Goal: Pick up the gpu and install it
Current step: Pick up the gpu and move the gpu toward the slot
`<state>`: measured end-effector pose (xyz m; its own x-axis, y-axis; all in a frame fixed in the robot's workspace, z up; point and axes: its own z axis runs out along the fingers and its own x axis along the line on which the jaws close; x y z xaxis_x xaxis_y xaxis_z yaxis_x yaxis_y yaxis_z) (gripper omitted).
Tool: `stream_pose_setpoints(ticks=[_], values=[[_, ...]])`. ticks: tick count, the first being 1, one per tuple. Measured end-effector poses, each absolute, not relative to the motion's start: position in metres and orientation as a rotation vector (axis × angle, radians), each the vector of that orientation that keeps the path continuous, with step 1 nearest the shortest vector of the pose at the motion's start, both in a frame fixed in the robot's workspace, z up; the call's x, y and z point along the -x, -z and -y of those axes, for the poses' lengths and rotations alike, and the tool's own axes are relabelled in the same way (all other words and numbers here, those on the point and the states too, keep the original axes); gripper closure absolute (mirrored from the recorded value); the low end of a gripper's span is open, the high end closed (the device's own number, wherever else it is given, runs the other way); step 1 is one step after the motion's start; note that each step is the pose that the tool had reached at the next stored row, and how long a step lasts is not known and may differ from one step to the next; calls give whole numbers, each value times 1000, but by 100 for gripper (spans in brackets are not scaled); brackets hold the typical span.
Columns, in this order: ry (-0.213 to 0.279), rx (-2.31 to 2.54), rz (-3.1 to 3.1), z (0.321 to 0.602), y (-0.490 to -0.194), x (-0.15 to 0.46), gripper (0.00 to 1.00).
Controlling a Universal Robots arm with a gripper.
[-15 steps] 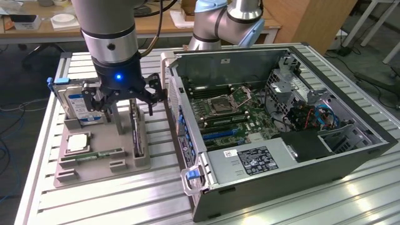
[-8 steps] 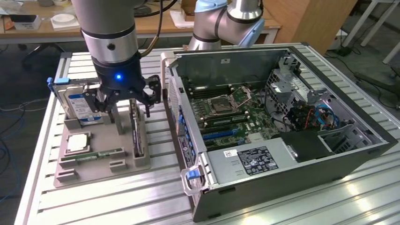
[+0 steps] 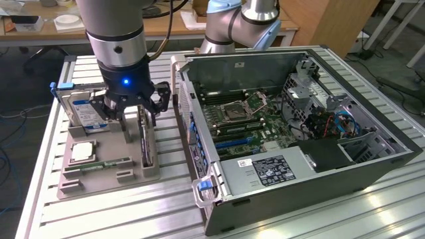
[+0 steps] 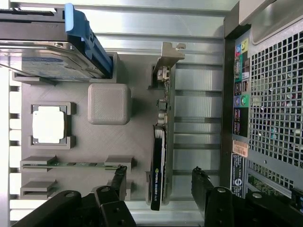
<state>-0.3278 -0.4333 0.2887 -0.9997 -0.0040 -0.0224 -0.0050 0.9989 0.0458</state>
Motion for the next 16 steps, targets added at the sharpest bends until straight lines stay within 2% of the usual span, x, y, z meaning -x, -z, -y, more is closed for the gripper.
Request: stream_pose_setpoints(ticks=[16], values=[[-69,-1,-3118,424,-262,327,34]])
